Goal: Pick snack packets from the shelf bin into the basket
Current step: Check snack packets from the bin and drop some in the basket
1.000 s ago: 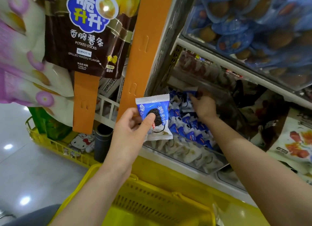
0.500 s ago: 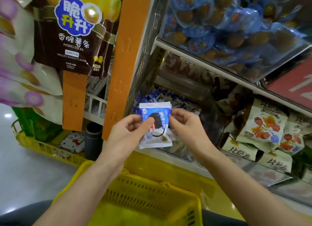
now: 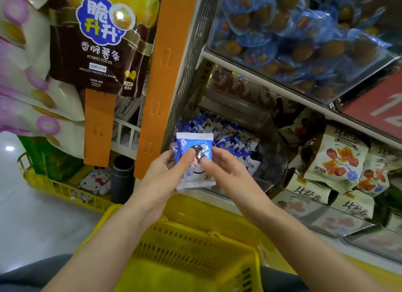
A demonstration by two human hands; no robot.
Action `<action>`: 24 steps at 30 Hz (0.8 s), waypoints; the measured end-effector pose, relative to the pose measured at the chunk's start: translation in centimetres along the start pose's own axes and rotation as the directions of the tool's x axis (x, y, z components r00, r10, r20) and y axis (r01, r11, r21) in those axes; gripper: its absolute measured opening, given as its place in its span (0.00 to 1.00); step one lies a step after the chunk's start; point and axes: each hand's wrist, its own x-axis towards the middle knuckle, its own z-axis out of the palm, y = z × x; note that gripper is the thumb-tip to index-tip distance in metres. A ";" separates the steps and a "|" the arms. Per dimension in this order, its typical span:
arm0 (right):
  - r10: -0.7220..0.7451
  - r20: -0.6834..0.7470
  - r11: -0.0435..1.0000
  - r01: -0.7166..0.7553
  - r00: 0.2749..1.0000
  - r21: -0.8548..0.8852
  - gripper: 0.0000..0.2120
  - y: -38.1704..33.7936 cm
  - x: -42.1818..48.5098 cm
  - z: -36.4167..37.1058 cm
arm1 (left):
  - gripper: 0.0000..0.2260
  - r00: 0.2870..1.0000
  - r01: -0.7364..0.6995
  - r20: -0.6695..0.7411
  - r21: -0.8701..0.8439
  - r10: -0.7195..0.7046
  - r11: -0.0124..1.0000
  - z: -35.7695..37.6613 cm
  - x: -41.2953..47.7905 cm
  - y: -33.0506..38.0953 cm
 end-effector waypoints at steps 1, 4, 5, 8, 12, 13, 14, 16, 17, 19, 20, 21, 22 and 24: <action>-0.017 0.016 1.000 0.017 1.000 -0.016 0.14 -0.1 0.0 0.2 | 0.27 0.998 -0.042 -0.042 0.056 0.045 0.998 0.0 0.0 -0.1; 0.000 0.004 0.999 0.001 1.000 -0.033 0.15 -0.1 0.3 0.4 | 0.27 0.983 -0.138 -0.098 0.166 0.155 0.976 0.1 0.0 0.1; 0.010 -0.014 1.000 -0.011 1.000 -0.024 0.15 -0.2 0.4 0.5 | 0.27 0.978 -0.154 -0.107 0.186 0.176 0.970 0.1 0.0 0.1; 0.014 -0.063 1.000 -0.012 0.998 0.022 0.13 -0.2 0.9 0.2 | 0.23 0.975 -0.147 -0.131 0.213 0.177 0.966 -0.2 0.4 0.0; -0.038 -0.209 0.999 0.045 0.977 0.030 0.13 -0.9 2.8 -1.8 | 0.10 0.976 -0.092 -0.185 0.121 0.114 0.988 -0.5 1.1 -0.4; -0.077 -0.277 0.997 0.079 0.958 -0.003 0.12 -1.0 3.9 -2.6 | 0.07 0.975 -0.084 -0.197 0.098 0.103 0.992 -0.6 1.3 -0.4; -0.119 -0.352 0.993 0.107 0.929 -0.054 0.11 -1.0 5.2 -3.6 | 0.04 0.975 -0.082 -0.202 0.077 0.096 0.994 -0.6 1.4 -0.4; -0.190 -0.487 0.971 0.092 0.852 -0.219 0.11 -0.9 8.4 -5.4 | 0.06 0.975 -0.086 -0.203 0.046 0.094 0.995 -0.6 1.6 -0.2; -0.224 -0.514 0.950 0.068 0.828 -0.303 0.11 -0.7 10.0 -6.1 | 0.08 0.977 -0.084 -0.194 0.038 0.090 0.996 -0.6 1.7 -0.2; -0.239 -0.496 0.896 -0.006 0.835 -0.443 0.13 0.2 13.1 -7.2 | 0.09 0.980 -0.073 -0.181 0.030 0.078 0.997 -0.6 1.8 -0.2; -0.211 -0.469 0.866 -0.059 0.858 -0.497 0.12 0.8 14.4 -7.5 | 0.08 0.981 -0.072 -0.177 0.030 0.076 0.997 -0.7 1.9 -0.2; -0.171 -0.427 0.831 -0.102 0.888 -0.546 0.12 1.3 15.5 -7.7 | 0.07 0.980 -0.073 -0.181 0.026 0.076 0.997 -0.7 2.0 -0.2; -0.134 -0.381 0.794 -0.130 0.915 -0.593 0.12 1.9 16.5 -7.9 | 0.06 0.980 -0.075 -0.185 0.022 0.078 0.997 -0.9 2.2 -0.2; -0.086 -0.327 0.721 -0.167 0.941 -0.673 0.12 2.8 17.7 -8.1 | 0.06 0.978 -0.077 -0.193 0.018 0.079 0.997 -1.1 2.5 -0.2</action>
